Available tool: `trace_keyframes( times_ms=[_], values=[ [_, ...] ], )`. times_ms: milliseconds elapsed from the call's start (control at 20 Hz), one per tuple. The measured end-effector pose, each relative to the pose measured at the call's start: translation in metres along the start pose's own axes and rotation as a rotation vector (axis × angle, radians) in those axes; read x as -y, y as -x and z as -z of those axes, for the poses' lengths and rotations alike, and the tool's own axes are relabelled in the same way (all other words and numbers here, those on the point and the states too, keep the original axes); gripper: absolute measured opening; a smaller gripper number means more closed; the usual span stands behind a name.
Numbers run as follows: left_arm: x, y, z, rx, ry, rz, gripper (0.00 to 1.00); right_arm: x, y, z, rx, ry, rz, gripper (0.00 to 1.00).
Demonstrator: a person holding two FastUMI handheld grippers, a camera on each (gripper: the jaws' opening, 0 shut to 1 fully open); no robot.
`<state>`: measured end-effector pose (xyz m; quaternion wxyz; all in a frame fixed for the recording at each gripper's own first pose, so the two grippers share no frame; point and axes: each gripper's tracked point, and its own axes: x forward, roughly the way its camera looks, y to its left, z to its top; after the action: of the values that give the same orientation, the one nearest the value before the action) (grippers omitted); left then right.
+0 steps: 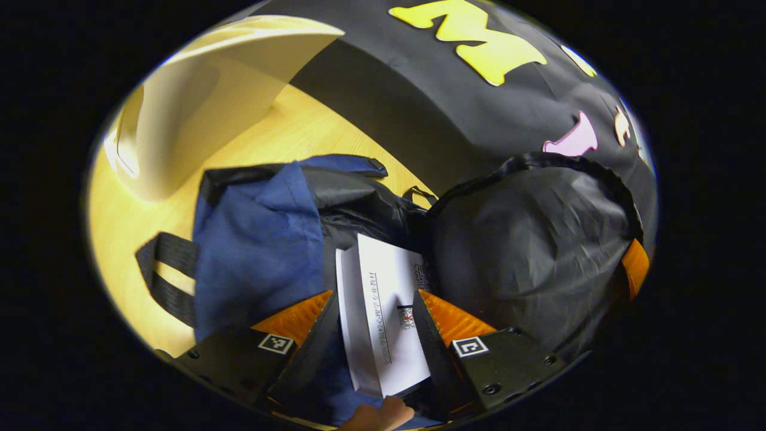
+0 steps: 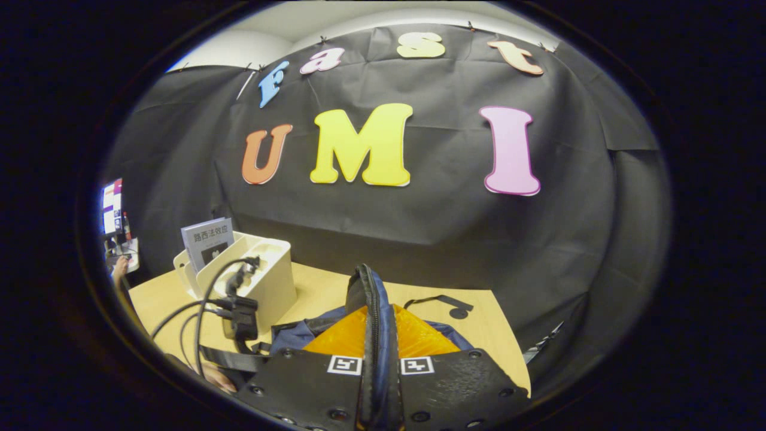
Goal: Open the schoolbag, grab two books from the bookshelf and put them into the schoolbag.
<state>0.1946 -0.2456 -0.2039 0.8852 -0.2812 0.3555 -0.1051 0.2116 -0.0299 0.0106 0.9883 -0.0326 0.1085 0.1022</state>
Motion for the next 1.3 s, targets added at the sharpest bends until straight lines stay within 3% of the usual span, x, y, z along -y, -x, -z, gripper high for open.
trace_keyframes(
  times_ms=[300, 450, 650, 750, 1000, 1150, 1200, 1250, 1300],
  values=[
    [-0.011, 0.058, -0.037, 0.126, -0.232, -0.023, 0.81, 0.007, 0.006, 0.013, -0.013, -0.011, 0.042, 0.09],
    [-0.016, 0.093, -0.069, 0.202, -0.289, -0.032, 0.81, 0.007, 0.005, 0.019, -0.018, -0.028, 0.056, 0.09],
    [-0.034, 0.146, -0.136, 0.377, -0.385, -0.103, 0.81, 0.006, 0.005, 0.029, -0.036, -0.044, 0.061, 0.09],
    [-0.026, 0.171, -0.162, 0.45, -0.437, -0.073, 0.8, 0.006, 0.003, 0.032, -0.043, -0.062, 0.059, 0.09],
    [-0.042, 0.229, -0.225, 0.563, -0.48, -0.106, 0.81, 0.004, 0.004, 0.037, -0.053, -0.055, 0.067, 0.09],
    [-0.074, 0.258, -0.279, 0.625, -0.537, -0.244, 0.88, 0.004, 0.006, 0.039, -0.053, -0.048, 0.068, 0.09],
    [-0.082, 0.267, -0.297, 0.646, -0.552, -0.271, 0.8, 0.003, 0.006, 0.04, -0.055, -0.049, 0.068, 0.06],
    [-0.086, 0.272, -0.311, 0.654, -0.553, -0.284, 0.84, 0.003, 0.005, 0.043, -0.059, -0.05, 0.069, 0.09],
    [-0.09, 0.274, -0.32, 0.643, -0.549, -0.283, 0.97, 0.003, 0.005, 0.044, -0.062, -0.048, 0.068, 0.09]
  ],
)
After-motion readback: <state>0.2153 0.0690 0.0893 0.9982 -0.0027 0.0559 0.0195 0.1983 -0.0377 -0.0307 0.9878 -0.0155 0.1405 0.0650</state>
